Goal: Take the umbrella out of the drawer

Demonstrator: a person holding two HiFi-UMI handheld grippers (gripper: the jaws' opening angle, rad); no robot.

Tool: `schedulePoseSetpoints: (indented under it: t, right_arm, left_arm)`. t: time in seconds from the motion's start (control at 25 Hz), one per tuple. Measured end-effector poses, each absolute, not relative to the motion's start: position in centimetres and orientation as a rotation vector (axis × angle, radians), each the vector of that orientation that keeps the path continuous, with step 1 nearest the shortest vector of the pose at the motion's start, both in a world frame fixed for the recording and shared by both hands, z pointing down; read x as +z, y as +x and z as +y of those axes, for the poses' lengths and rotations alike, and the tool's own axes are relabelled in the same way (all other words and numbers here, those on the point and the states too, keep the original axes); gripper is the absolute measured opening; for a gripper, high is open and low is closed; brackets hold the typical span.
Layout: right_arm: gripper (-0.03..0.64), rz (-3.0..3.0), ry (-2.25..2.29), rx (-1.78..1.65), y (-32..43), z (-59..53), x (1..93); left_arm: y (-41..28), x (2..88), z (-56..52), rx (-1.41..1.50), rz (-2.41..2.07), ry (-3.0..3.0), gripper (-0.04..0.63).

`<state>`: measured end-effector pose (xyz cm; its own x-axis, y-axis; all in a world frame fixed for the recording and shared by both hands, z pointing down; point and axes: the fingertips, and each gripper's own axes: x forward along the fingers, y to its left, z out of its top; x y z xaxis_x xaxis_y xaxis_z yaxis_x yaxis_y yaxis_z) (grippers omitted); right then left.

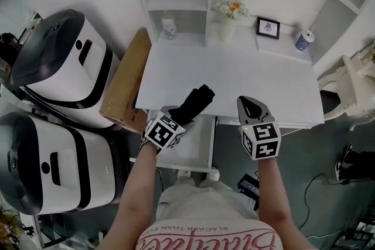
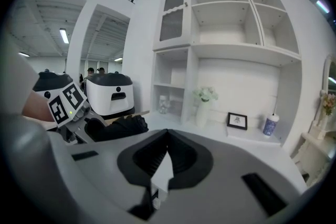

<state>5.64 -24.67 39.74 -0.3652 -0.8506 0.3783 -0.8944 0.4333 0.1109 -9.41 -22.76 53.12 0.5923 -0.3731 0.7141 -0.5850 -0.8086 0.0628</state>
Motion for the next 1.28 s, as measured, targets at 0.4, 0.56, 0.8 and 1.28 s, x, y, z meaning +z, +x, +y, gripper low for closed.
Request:
schedulePoseSetpoints:
  t: [0.4,0.56,0.8,1.28]
  right_arm:
    - [0.008,-2.380,1.493,0.080,5.0,-25.5,36.0]
    - [0.008,-2.396,1.498,0.039,4.9,-25.7,34.7]
    - [0.008,-2.413,1.501,-0.008,4.7,-25.8,33.0]
    - [0.008,-2.456,1.528,-0.147,4.0,-25.1,28.8]
  left_arm:
    - [-11.3,46.2,-26.6,0.780,-1.072,2.586,0.262]
    - [-12.3,43.3,-27.5,0.679,-1.189,2.620,0.262]
    - [-13.4,38.7,-28.1,0.484,-1.337,2.701,0.262]
    - [-16.4,30.3,-27.8,0.105,-1.622,2.759,0.264]
